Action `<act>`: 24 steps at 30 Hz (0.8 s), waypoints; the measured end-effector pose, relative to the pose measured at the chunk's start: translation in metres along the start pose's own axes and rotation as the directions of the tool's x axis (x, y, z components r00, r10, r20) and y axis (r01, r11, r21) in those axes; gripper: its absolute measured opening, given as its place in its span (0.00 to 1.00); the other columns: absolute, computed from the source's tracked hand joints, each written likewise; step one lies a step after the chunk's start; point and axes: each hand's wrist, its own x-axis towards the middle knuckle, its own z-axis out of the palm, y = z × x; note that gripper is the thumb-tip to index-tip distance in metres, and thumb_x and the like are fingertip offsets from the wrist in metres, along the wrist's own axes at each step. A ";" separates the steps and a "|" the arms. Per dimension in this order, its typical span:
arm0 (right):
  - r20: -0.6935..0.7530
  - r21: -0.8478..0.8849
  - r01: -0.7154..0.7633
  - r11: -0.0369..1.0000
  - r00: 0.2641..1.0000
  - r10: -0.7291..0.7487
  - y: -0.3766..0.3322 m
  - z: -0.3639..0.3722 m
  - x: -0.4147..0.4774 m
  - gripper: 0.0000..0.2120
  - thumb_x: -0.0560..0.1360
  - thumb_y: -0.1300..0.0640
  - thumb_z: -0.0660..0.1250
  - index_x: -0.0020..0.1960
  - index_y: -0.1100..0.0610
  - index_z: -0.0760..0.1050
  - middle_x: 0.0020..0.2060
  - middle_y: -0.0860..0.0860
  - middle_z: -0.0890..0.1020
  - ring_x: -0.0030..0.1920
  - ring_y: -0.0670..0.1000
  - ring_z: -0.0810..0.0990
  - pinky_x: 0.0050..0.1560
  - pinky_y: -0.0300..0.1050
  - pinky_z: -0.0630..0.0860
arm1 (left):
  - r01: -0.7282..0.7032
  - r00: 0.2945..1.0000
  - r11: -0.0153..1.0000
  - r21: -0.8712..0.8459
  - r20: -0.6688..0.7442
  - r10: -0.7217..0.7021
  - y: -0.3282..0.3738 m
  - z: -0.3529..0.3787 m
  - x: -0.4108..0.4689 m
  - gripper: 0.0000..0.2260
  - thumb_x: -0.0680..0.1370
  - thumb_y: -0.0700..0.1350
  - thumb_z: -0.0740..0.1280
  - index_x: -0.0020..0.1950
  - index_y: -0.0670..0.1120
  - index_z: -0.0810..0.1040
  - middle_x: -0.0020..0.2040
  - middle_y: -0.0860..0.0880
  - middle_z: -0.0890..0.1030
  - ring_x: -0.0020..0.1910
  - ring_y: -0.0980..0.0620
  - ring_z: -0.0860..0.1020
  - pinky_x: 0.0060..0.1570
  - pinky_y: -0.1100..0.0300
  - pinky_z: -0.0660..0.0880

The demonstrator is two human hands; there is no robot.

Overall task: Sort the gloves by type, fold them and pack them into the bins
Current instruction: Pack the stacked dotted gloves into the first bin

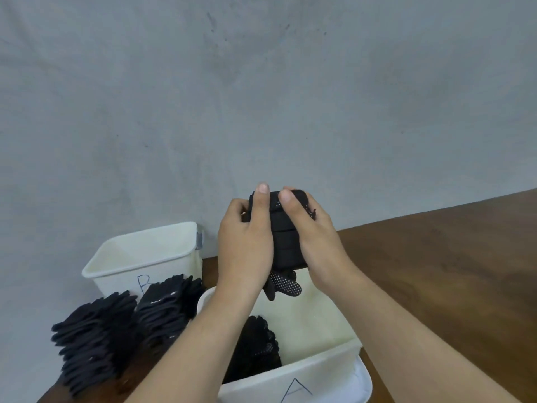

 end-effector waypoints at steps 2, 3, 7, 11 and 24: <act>-0.016 -0.043 0.004 0.999 1.000 -0.005 0.006 0.005 -0.007 0.18 0.77 0.38 0.75 0.59 0.49 0.83 0.54 0.50 0.88 0.55 0.52 0.88 0.55 0.53 0.85 | 0.037 0.999 0.999 -0.021 -0.006 -0.037 -0.008 -0.006 -0.003 0.24 0.80 0.70 0.63 0.49 0.49 0.79 0.41 0.53 0.84 0.37 0.60 0.82 0.40 0.56 0.77; -0.034 -0.065 0.011 0.998 0.999 -0.013 0.007 0.007 -0.012 0.16 0.78 0.39 0.74 0.58 0.50 0.83 0.52 0.49 0.88 0.53 0.51 0.88 0.52 0.50 0.85 | 0.053 0.998 0.998 -0.019 -0.015 -0.054 -0.012 -0.008 -0.005 0.24 0.80 0.70 0.63 0.50 0.49 0.79 0.41 0.53 0.83 0.38 0.62 0.81 0.39 0.57 0.76; -0.036 -0.211 0.062 0.976 0.997 -0.071 0.013 0.020 -0.028 0.13 0.79 0.38 0.71 0.55 0.46 0.82 0.49 0.44 0.88 0.50 0.44 0.87 0.49 0.42 0.82 | 0.102 0.992 0.995 0.017 -0.079 -0.101 -0.024 -0.012 -0.009 0.22 0.81 0.70 0.62 0.52 0.51 0.75 0.41 0.55 0.82 0.38 0.65 0.80 0.37 0.58 0.71; -0.085 -0.223 0.051 0.973 0.994 -0.072 0.017 0.024 -0.029 0.14 0.76 0.39 0.76 0.56 0.46 0.83 0.50 0.45 0.88 0.51 0.46 0.88 0.56 0.52 0.84 | 0.109 0.990 0.993 0.048 -0.094 -0.104 -0.031 -0.010 -0.014 0.21 0.81 0.70 0.60 0.51 0.52 0.74 0.40 0.54 0.82 0.38 0.64 0.80 0.35 0.58 0.70; -0.131 -0.231 -0.027 0.973 0.991 -0.004 0.027 0.011 -0.019 0.07 0.80 0.49 0.74 0.45 0.51 0.84 0.41 0.49 0.87 0.43 0.52 0.87 0.44 0.51 0.84 | 0.215 0.976 0.975 0.055 -0.008 -0.215 -0.037 -0.010 -0.019 0.26 0.80 0.74 0.57 0.55 0.52 0.74 0.44 0.55 0.82 0.39 0.64 0.80 0.36 0.61 0.70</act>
